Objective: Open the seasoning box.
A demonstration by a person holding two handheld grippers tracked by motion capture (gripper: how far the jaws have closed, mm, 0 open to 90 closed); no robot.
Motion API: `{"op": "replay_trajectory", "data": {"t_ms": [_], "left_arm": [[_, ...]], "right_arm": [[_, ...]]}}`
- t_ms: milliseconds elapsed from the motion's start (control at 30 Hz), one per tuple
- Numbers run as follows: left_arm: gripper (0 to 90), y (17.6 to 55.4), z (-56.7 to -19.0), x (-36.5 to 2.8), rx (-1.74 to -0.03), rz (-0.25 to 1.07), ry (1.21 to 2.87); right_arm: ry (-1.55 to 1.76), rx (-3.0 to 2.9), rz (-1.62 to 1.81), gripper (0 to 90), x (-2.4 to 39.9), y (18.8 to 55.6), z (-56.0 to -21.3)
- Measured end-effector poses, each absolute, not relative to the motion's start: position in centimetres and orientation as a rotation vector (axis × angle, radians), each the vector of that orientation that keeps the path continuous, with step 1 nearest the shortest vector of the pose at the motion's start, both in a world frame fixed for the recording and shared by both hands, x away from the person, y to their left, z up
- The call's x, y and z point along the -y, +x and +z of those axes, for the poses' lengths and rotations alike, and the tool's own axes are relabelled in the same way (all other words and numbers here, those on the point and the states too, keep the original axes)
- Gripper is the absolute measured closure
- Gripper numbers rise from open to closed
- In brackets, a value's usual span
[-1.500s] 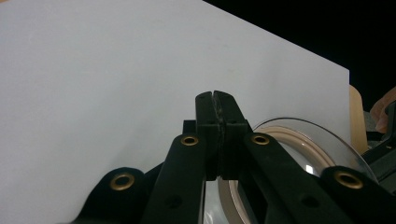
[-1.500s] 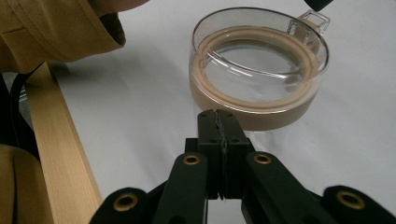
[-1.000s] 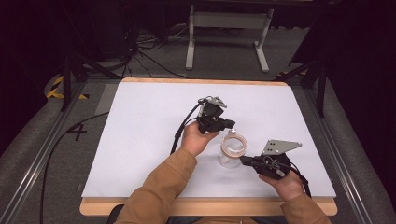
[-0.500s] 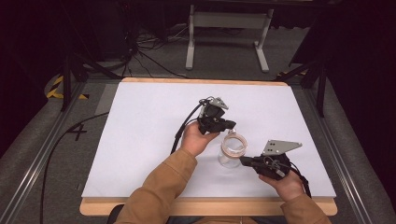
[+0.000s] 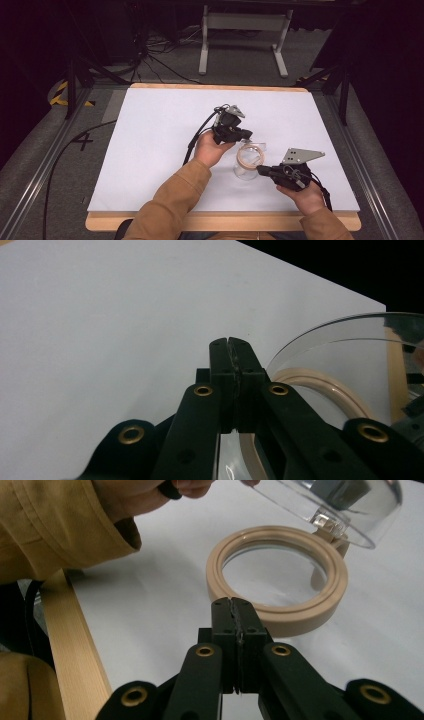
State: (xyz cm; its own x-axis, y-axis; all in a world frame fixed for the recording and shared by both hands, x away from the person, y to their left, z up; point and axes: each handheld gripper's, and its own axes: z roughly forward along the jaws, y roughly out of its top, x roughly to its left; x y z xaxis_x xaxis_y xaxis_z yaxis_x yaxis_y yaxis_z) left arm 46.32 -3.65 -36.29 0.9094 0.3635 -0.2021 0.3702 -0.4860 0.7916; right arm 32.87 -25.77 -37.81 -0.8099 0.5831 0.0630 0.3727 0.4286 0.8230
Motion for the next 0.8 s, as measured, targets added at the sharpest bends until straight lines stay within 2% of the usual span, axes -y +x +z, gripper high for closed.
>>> {"op": "replay_trajectory", "data": {"t_ms": [467, 533, 800], "left_arm": [[89.0, 46.1, -36.2, 3.1, -0.518, -0.021, 2.102], [86.5, 46.0, -36.1, 2.6, -0.533, -0.019, 2.092], [86.0, 45.1, -35.3, -0.1, -0.572, 0.045, 2.072]], "right_arm": [[0.849, -2.376, 1.386, 89.6, 25.5, 33.3, -37.1], [0.841, -2.376, 1.386, 89.6, 25.5, 33.4, -37.0], [0.810, -2.359, 1.412, 89.6, 25.6, 33.9, -36.3]]}}
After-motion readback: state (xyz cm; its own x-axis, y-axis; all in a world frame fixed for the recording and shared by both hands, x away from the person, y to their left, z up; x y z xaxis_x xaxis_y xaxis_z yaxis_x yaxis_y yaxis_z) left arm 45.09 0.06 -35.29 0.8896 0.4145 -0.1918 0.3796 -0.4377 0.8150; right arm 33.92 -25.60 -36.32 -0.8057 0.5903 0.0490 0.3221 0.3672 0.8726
